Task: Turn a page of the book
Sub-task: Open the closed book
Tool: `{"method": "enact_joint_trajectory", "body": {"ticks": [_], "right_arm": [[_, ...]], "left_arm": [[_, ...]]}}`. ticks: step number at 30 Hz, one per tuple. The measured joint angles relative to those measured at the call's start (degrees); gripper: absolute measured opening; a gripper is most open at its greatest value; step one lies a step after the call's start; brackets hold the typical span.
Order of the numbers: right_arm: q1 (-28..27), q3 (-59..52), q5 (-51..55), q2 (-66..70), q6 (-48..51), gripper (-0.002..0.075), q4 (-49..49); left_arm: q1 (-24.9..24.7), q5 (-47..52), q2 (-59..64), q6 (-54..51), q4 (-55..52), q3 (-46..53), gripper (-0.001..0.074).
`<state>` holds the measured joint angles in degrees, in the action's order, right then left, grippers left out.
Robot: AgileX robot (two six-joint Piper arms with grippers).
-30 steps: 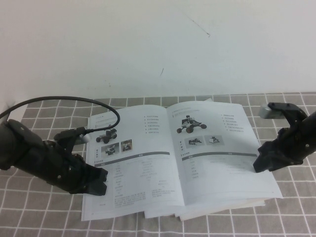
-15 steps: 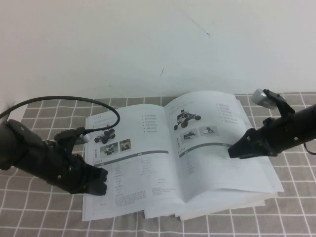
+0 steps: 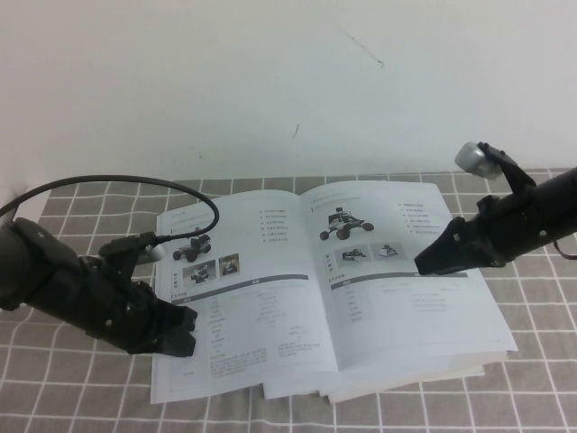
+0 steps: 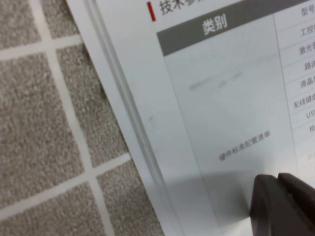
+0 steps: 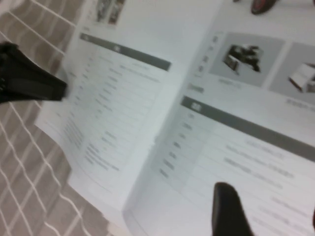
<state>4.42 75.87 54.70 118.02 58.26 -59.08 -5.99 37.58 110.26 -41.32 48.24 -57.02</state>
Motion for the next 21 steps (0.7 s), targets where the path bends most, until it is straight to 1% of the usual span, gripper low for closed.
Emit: {"method": "enact_joint_trajectory", "body": {"ticks": [2,4,8,11,21], "right_arm": [[0.0,2.5,0.4,0.0,-6.5,0.0354,9.1],[0.0,4.2,0.5,0.0,-12.0,0.0354,16.1],[0.0,4.9,-0.1,0.0,-19.3,0.0354,25.3],[0.0,5.0,-0.4,0.3,-20.7,0.0354,27.5],[0.0,5.0,-1.9,3.1,-21.4,0.0354,28.1]], "left_arm": [[0.0,0.0,0.0,0.0,0.0,0.0,-0.0004],[0.0,0.0,0.1,0.0,0.0,0.0,-0.0004],[0.0,0.0,0.1,0.0,0.0,0.0,-0.0004],[0.0,0.0,0.1,0.0,0.0,0.0,-0.0004],[0.0,0.0,0.1,0.0,0.0,0.0,-0.0004]]}}
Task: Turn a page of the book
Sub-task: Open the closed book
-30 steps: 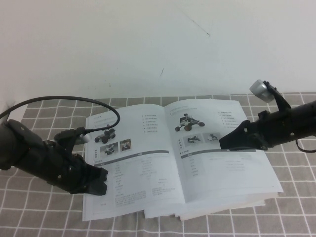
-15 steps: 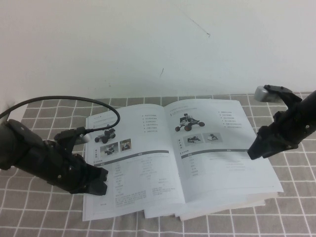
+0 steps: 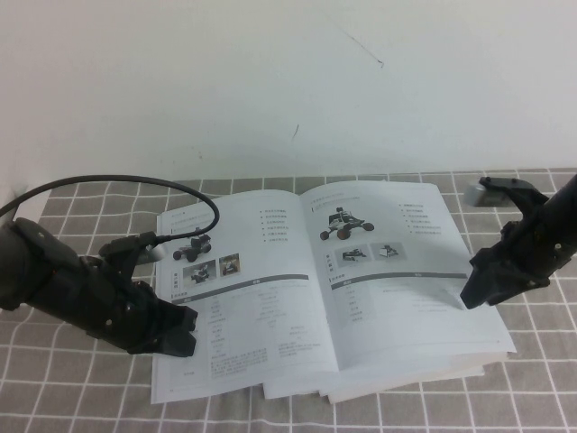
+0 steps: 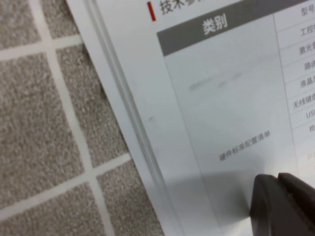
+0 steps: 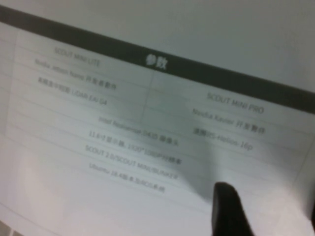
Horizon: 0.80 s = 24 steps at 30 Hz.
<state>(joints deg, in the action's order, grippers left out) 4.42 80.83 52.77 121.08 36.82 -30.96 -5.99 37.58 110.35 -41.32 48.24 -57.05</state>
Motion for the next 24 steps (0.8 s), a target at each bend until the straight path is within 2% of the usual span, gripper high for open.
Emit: {"method": "enact_joint_trajectory", "body": {"ticks": [17,24], "right_arm": [[0.0,0.1,-1.5,0.5,0.0,0.0353,0.9],[-0.1,0.1,0.0,0.5,4.9,0.0354,-6.1]], "left_arm": [[0.0,0.1,0.0,0.0,0.1,0.0,-0.0004],[0.0,0.1,0.0,0.0,0.1,0.0,-0.0004]]}}
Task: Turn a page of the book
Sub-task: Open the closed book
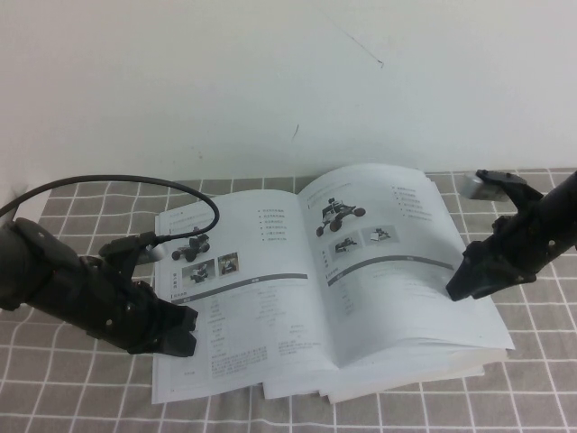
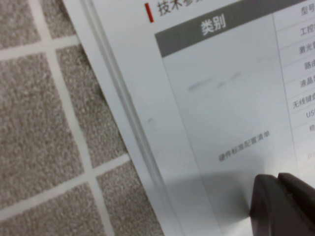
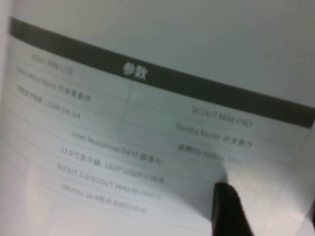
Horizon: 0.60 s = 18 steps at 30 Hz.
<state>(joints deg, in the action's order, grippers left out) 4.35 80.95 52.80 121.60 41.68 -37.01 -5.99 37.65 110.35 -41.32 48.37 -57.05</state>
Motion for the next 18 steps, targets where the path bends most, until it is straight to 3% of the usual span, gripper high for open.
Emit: {"method": "enact_joint_trajectory", "body": {"ticks": [18], "right_arm": [[0.2,0.0,3.8,0.0,12.7,0.0354,-20.9]], "left_arm": [[0.0,0.1,0.0,0.0,0.0,0.0,-0.0004]]}}
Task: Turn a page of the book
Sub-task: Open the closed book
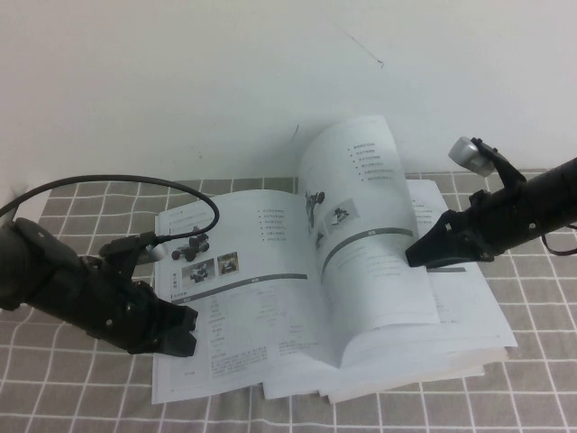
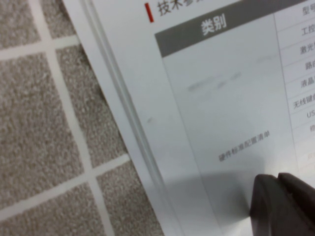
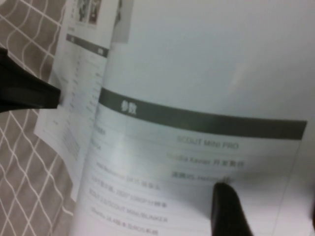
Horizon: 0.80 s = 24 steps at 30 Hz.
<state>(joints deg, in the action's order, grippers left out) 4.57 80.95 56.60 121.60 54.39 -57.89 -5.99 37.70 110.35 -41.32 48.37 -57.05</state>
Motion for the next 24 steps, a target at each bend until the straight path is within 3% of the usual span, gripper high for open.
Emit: {"method": "enact_joint_trajectory", "body": {"ticks": [15,24], "right_arm": [[11.1,0.2,-1.0,2.2,7.1,0.0353,-15.9],[12.1,0.2,-0.7,2.2,7.4,0.0353,-17.3]], "left_arm": [[0.0,0.0,0.0,0.0,0.0,0.0,-0.0004],[0.0,0.5,-2.0,-0.8,0.0,-0.3,-0.0004]]}}
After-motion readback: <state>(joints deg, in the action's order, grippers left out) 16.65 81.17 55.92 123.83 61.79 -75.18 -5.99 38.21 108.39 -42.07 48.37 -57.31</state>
